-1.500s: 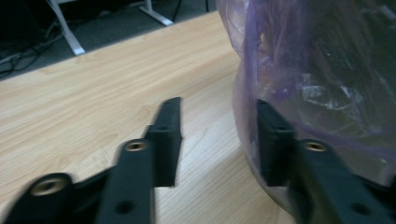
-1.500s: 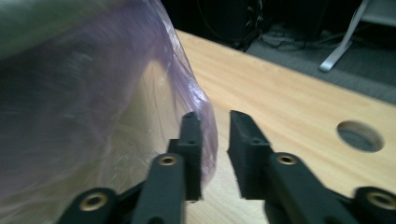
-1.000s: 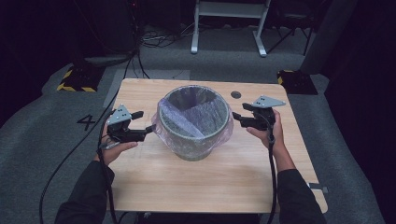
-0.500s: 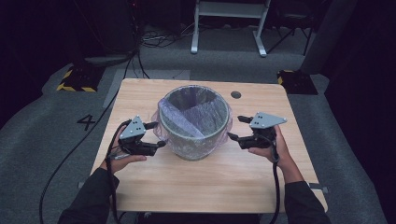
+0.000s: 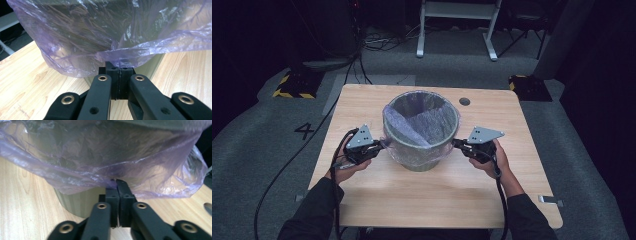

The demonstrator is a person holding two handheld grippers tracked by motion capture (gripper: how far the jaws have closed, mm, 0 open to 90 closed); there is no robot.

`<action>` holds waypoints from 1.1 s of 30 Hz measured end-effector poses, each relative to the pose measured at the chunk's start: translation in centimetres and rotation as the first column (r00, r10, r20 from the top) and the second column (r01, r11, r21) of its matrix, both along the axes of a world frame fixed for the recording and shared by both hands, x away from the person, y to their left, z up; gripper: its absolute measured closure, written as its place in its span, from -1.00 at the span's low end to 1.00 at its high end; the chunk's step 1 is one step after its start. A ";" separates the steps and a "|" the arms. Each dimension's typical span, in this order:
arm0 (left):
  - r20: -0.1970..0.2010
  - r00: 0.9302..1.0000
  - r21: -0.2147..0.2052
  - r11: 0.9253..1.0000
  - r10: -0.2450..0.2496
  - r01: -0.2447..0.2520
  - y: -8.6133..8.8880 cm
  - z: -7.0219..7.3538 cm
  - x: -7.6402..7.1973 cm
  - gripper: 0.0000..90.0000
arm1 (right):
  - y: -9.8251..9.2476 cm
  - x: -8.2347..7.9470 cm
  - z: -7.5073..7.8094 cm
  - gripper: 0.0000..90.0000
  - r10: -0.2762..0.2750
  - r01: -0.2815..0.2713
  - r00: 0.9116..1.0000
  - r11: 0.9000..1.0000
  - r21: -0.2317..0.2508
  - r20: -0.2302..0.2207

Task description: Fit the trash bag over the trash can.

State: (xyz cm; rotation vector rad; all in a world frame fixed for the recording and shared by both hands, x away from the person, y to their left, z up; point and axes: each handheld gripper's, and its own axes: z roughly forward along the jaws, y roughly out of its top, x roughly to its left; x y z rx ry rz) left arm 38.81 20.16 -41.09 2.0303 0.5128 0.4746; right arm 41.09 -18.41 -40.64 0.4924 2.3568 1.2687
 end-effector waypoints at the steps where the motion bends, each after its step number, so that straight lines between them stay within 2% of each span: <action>1: -0.002 1.000 0.008 1.000 0.001 -0.001 0.0 -0.1 0.0 0.99 | -0.1 0.0 -0.2 1.00 0.002 -0.002 1.000 1.000 0.001 -0.007; 8: -0.037 0.999 0.062 0.998 0.002 0.000 -0.5 -1.9 0.2 1.00 | -0.1 0.5 -2.0 1.00 -0.011 0.007 0.997 0.999 -0.048 -0.081; 13: -0.071 0.997 0.112 0.994 0.011 -0.003 -1.0 -3.6 0.6 1.00 | -0.1 1.0 -3.6 1.00 -0.029 0.018 0.989 0.997 -0.076 -0.144; 15: -0.089 0.996 0.114 0.994 0.013 -0.003 -1.0 -4.3 0.9 1.00 | -0.1 1.3 -4.1 1.00 -0.046 0.031 0.986 0.995 -0.093 -0.162; 18: -0.107 0.994 0.127 0.992 0.024 -0.010 -1.0 -4.9 1.2 0.99 | -0.2 1.7 -4.7 1.00 -0.061 0.042 0.979 0.994 -0.100 -0.194; 26: -0.131 0.991 0.129 0.991 0.042 -0.025 -0.6 -5.8 1.5 0.99 | -0.2 2.7 -6.3 1.00 -0.103 0.069 0.958 0.989 -0.134 -0.266; 32: -0.144 0.988 0.146 0.989 0.053 -0.032 -0.7 -6.5 1.8 0.99 | -0.1 3.5 -7.7 1.00 -0.136 0.086 0.936 0.983 -0.165 -0.325; 33: -0.148 0.988 0.145 0.989 0.054 -0.033 -0.6 -6.6 1.9 0.99 | -0.1 3.6 -7.8 1.00 -0.141 0.089 0.935 0.982 -0.169 -0.327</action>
